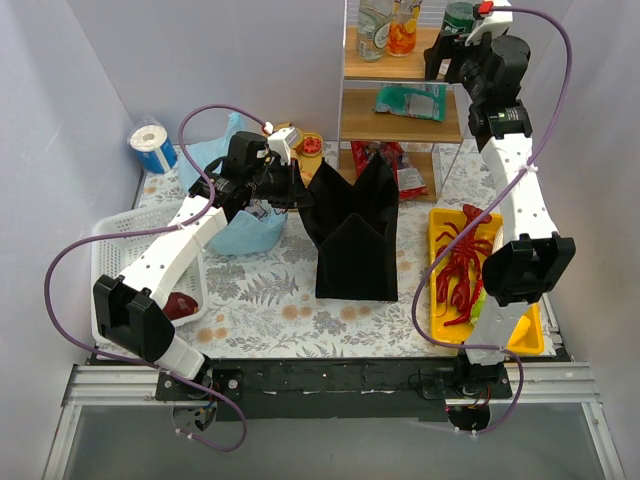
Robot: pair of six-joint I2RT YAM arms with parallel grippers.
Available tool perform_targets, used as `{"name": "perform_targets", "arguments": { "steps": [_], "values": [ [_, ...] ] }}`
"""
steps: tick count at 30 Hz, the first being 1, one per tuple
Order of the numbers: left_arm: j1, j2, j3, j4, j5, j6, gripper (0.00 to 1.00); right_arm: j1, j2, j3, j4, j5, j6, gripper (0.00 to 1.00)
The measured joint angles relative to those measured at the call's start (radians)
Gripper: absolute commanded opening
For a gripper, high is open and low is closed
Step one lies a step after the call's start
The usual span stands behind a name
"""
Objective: Place the mixed food into the grocery bags and tie them
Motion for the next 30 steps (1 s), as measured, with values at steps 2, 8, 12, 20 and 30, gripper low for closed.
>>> {"name": "perform_targets", "arguments": {
  "steps": [2,8,12,20,30],
  "values": [
    [0.0,-0.002,-0.002,0.0,0.0,-0.004,0.0,-0.001,0.023,0.023,0.035,0.0,-0.001,0.89],
    [0.0,-0.008,-0.01,-0.001,0.0,-0.009,0.0,-0.001,0.07,0.043,0.108,0.0,-0.002,0.68],
    [0.0,-0.009,-0.01,-0.003,0.0,-0.013,0.0,-0.001,0.099,0.065,0.135,-0.001,-0.004,0.33],
    [0.0,-0.011,-0.01,-0.008,0.026,-0.032,0.0,0.006,0.077,0.046,0.135,-0.08,-0.002,0.08],
    [0.0,-0.017,-0.013,-0.011,0.037,-0.043,0.0,0.079,-0.145,-0.071,0.143,-0.134,-0.001,0.04]
  ]
}}
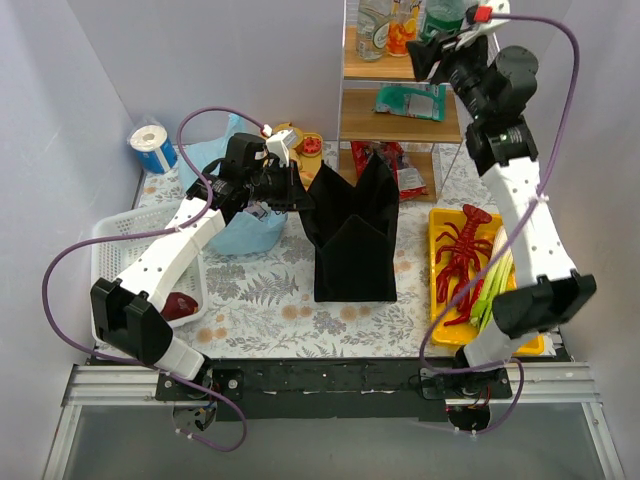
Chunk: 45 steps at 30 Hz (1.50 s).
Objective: Place the mixed food into the grocery bags and tie them
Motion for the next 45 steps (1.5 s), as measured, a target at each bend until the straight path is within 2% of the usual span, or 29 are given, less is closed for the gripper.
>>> {"name": "perform_targets", "arguments": {
  "steps": [2,7,10,13,16,21,35,45],
  "values": [
    [0.0,-0.002,0.0,0.0,0.001,0.0,0.0,0.071,-0.104,-0.1,0.021,0.031,-0.016,0.04],
    [0.0,-0.005,-0.004,0.005,0.0,0.001,0.0,0.335,-0.37,-0.407,0.075,0.044,-0.019,0.03],
    [0.0,-0.01,-0.016,0.013,0.0,0.001,0.0,0.422,-0.5,-0.62,0.104,0.053,0.009,0.02],
    [0.0,-0.011,-0.018,0.016,0.0,0.001,0.0,0.476,-0.549,-0.776,0.116,0.08,0.034,0.01],
    [0.001,-0.017,-0.031,0.029,0.0,-0.001,0.0,0.517,-0.53,-0.88,0.1,0.098,0.059,0.01],
    [0.001,-0.051,-0.075,0.052,-0.002,-0.011,0.0,0.549,-0.474,-0.921,0.054,0.098,0.08,0.01],
    [0.001,-0.08,-0.116,0.071,0.022,-0.034,0.0,0.573,-0.399,-0.92,0.132,0.145,0.073,0.01],
    [0.001,-0.087,-0.117,0.072,0.028,-0.032,0.0,0.575,-0.391,-0.977,0.129,0.238,0.05,0.08]
  ]
}}
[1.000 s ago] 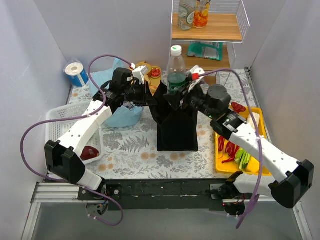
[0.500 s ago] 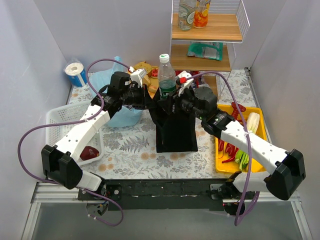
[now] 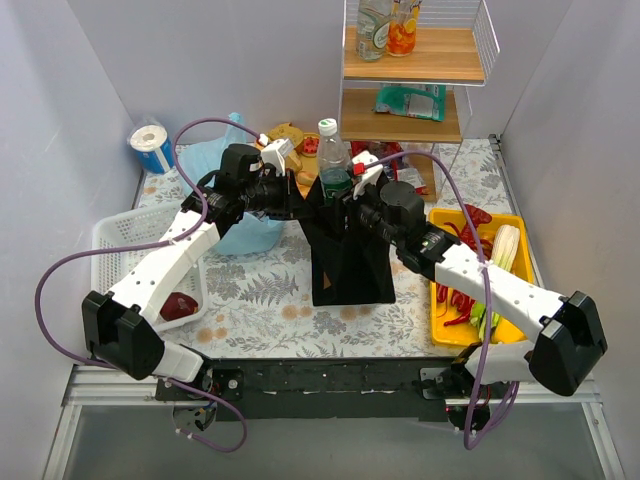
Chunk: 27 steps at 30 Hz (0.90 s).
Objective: Place the mixed food into the grocery bags and tie them
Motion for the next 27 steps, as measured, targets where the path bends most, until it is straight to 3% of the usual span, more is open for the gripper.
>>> {"name": "perform_targets", "arguments": {
  "steps": [9,27],
  "values": [
    [-0.001,-0.013,0.0,-0.011,-0.003,0.013,0.0,0.005,-0.021,-0.012,-0.008,0.055,-0.006,0.11],
    [0.006,-0.069,-0.077,0.019,-0.006,0.014,0.0,0.006,0.148,0.072,0.002,0.14,-0.024,0.13]
  ]
}}
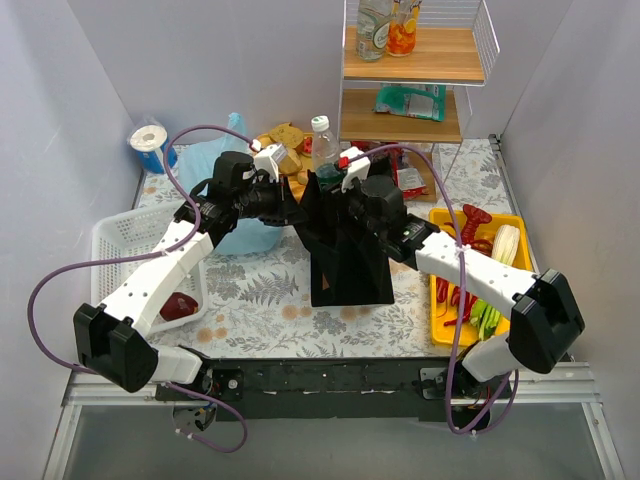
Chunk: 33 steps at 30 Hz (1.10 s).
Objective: Place the mixed food into the grocery bags and tie them
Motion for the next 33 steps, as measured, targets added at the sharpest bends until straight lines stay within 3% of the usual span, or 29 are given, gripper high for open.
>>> {"name": "perform_targets", "arguments": {
  "steps": [8,9,12,15,21,33],
  "values": [
    [-0.006,-0.002,0.016,-0.013,-0.043,0.0,0.0,0.011,-0.158,-0.147,-0.048,0.012,0.006,0.45],
    [-0.007,-0.002,0.019,-0.012,-0.043,0.0,0.0,0.012,-0.179,-0.159,-0.061,0.013,0.006,0.58],
    [-0.008,-0.002,0.021,-0.011,-0.041,0.0,0.0,0.012,-0.208,-0.167,-0.084,0.013,0.006,0.77],
    [-0.008,-0.002,0.021,-0.011,-0.036,0.0,0.0,0.012,-0.211,-0.167,-0.098,0.008,0.004,0.87],
    [-0.008,0.001,0.021,-0.011,-0.022,0.002,0.0,0.012,-0.211,-0.163,-0.115,-0.008,0.0,0.94],
    [-0.008,0.002,0.021,-0.01,-0.018,0.039,0.0,0.011,-0.277,-0.092,-0.203,-0.07,0.001,0.94]
  ]
}}
